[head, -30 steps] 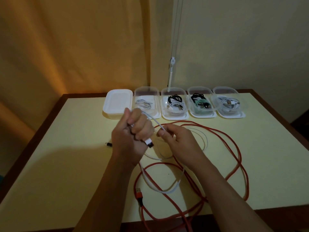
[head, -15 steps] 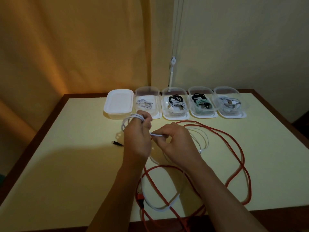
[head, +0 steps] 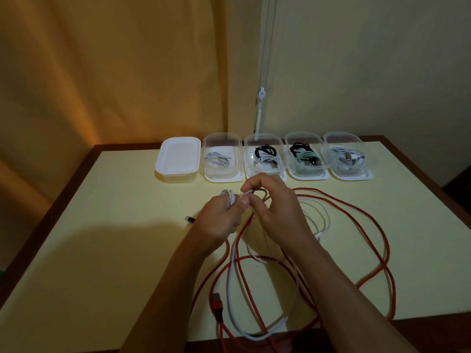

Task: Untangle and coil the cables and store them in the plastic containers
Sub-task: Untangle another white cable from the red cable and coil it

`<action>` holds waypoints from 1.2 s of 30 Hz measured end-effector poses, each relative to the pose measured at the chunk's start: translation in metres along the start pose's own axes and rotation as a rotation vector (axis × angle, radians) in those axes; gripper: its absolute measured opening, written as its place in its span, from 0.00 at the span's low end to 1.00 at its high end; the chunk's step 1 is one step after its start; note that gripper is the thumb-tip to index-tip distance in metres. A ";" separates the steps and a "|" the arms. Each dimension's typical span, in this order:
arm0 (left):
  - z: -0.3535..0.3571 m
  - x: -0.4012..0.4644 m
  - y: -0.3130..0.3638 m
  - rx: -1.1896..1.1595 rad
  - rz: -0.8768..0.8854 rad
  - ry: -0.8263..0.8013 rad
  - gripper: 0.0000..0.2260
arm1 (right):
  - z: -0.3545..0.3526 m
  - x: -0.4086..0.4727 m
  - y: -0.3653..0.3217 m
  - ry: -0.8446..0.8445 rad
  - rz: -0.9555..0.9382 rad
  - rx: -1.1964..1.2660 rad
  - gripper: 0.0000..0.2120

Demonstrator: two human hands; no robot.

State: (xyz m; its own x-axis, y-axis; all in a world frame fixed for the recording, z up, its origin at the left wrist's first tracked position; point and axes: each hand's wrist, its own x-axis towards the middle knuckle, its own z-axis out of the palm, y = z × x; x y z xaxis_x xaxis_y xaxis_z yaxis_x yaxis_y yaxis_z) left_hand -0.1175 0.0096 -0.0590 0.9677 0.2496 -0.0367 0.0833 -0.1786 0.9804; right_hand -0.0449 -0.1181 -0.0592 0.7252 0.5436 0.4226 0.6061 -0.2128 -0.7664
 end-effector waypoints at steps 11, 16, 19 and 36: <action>0.000 0.009 0.018 -0.829 -0.052 -0.063 0.20 | 0.006 0.013 0.017 -0.105 0.203 0.137 0.09; -0.005 0.025 0.049 -0.850 0.025 -0.129 0.15 | 0.010 0.039 0.015 -0.051 0.217 0.219 0.12; -0.019 0.029 0.078 -0.826 0.070 -0.124 0.13 | 0.003 0.063 0.005 -0.041 0.182 0.210 0.16; -0.063 0.078 0.193 -0.013 0.732 0.582 0.10 | -0.052 0.104 -0.067 -0.276 0.090 0.075 0.14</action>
State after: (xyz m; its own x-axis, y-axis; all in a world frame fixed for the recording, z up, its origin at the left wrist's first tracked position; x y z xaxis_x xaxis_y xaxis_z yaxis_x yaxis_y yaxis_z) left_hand -0.0408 0.0545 0.1392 0.5068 0.5167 0.6900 -0.5057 -0.4700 0.7234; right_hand 0.0066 -0.0897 0.0614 0.6527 0.7276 0.2113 0.5097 -0.2153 -0.8329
